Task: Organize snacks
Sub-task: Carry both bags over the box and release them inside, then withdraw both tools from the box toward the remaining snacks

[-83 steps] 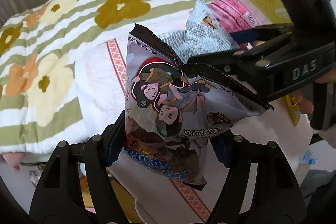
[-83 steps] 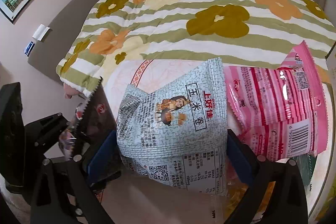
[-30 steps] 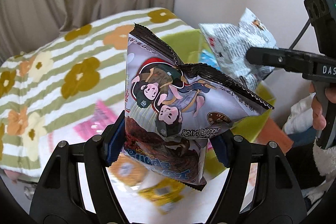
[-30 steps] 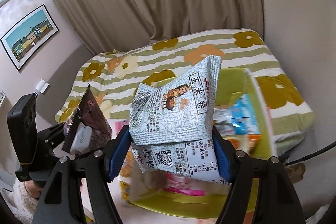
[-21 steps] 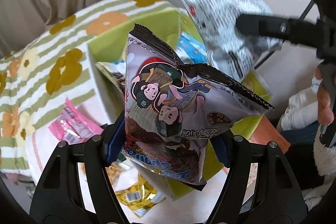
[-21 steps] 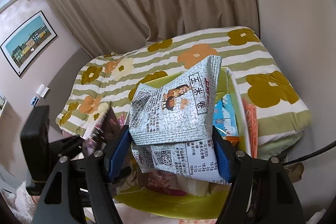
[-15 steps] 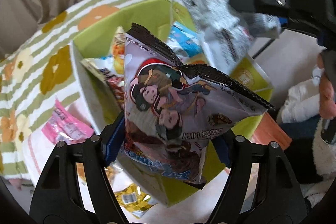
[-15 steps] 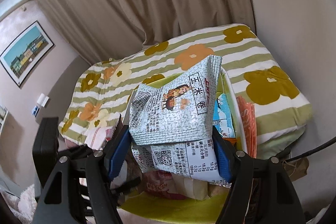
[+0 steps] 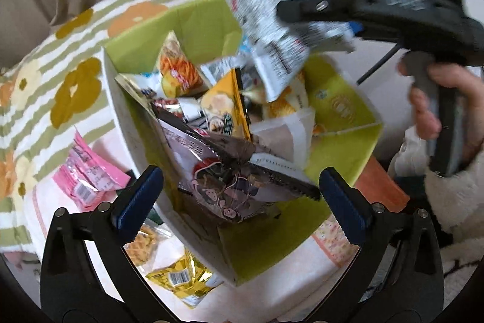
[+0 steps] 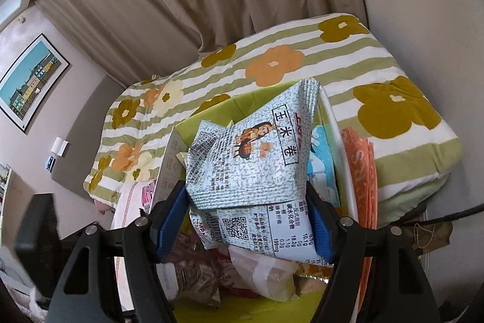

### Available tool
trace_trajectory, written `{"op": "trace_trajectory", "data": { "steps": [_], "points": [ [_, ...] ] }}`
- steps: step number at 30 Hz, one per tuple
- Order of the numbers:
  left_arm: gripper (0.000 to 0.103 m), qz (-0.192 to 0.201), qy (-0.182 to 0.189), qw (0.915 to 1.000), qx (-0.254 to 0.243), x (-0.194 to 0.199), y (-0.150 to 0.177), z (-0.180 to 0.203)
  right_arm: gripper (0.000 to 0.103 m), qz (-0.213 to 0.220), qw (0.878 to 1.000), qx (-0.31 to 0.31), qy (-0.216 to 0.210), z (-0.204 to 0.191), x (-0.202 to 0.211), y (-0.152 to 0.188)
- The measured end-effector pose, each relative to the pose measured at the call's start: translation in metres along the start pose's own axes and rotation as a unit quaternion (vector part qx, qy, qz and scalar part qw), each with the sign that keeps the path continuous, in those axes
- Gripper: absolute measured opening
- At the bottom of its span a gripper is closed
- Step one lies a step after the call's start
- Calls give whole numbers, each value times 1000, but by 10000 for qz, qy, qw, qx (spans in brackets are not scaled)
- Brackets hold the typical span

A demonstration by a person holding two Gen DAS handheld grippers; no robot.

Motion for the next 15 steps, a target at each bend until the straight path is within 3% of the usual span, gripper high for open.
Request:
{"op": "trace_trajectory", "data": {
  "steps": [10, 13, 15],
  "points": [
    [102, 146, -29, 9996, 244, 11, -5, -9, 70, -204, 9996, 140, -116, -5, -29, -20],
    [102, 195, -82, 9993, 314, 15, -4, -13, 81, -230, 9996, 103, -98, -5, -37, -24],
    [102, 258, -125, 9989, 359, 19, -3, -16, 97, -34, 9999, 138, -36, -7, -35, -28]
  ]
}}
Point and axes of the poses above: each gripper's, at about its wrist camera, not at the fingertips, and x roughly against the way its jaws point, z to its right, y to its underside, the point moved 4 cm from there along -x, roughly the way its jaws point, and after that the axes turned 10 degrees about x, right-handed, at the moved point
